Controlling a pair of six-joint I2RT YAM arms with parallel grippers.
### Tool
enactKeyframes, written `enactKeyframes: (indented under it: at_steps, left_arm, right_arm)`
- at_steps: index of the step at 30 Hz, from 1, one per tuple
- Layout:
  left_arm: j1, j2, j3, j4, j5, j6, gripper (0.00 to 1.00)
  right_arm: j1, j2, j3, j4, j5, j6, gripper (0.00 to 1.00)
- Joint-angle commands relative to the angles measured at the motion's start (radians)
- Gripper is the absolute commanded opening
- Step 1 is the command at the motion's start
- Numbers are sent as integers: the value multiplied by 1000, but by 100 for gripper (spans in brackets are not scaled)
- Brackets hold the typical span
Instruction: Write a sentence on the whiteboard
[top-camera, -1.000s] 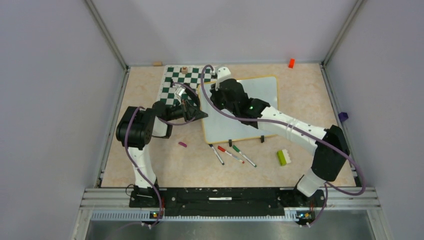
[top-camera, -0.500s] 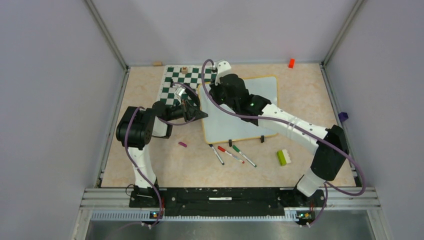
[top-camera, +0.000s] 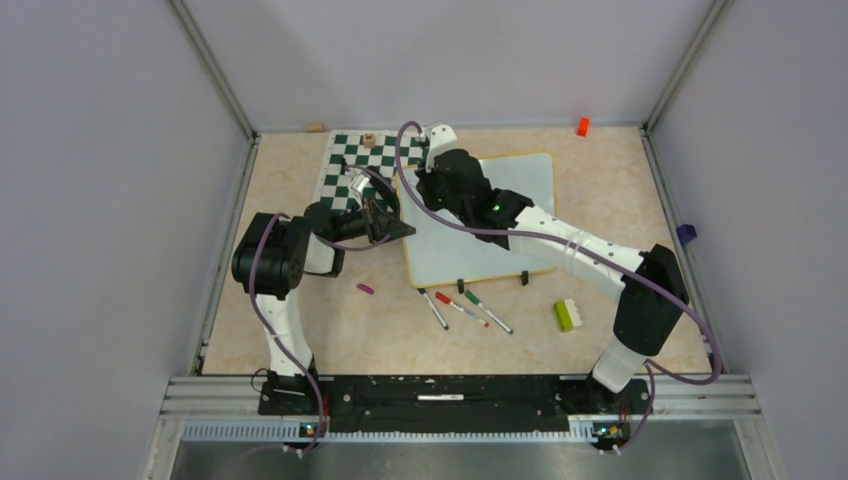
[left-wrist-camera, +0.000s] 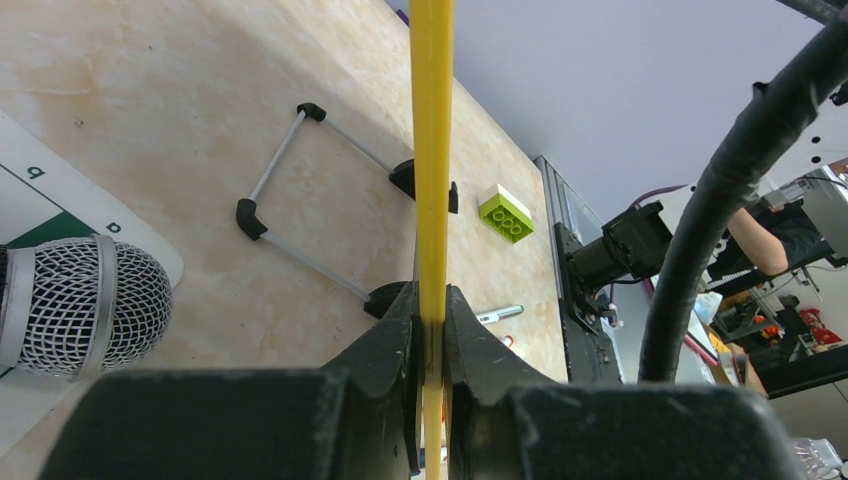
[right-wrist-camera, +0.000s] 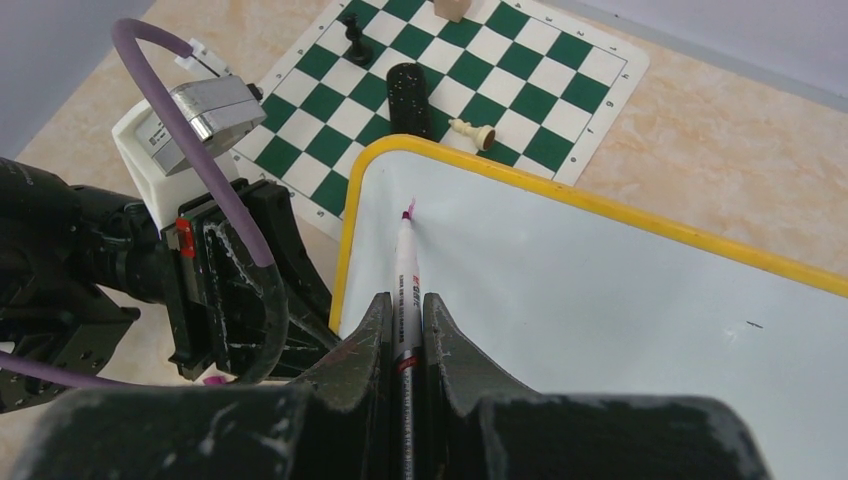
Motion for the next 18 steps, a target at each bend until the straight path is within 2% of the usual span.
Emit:
enactKeyframes:
  at_steps: [1,18]
  left_arm:
    - [-1,-45,-8,103,28,-1,0]
    - [-1,-47,-10,103,30,1,0]
  right_arm:
    - [-9,9,49,23,41,-20,0]
    - [-16,-29,15,9,116,-21,0]
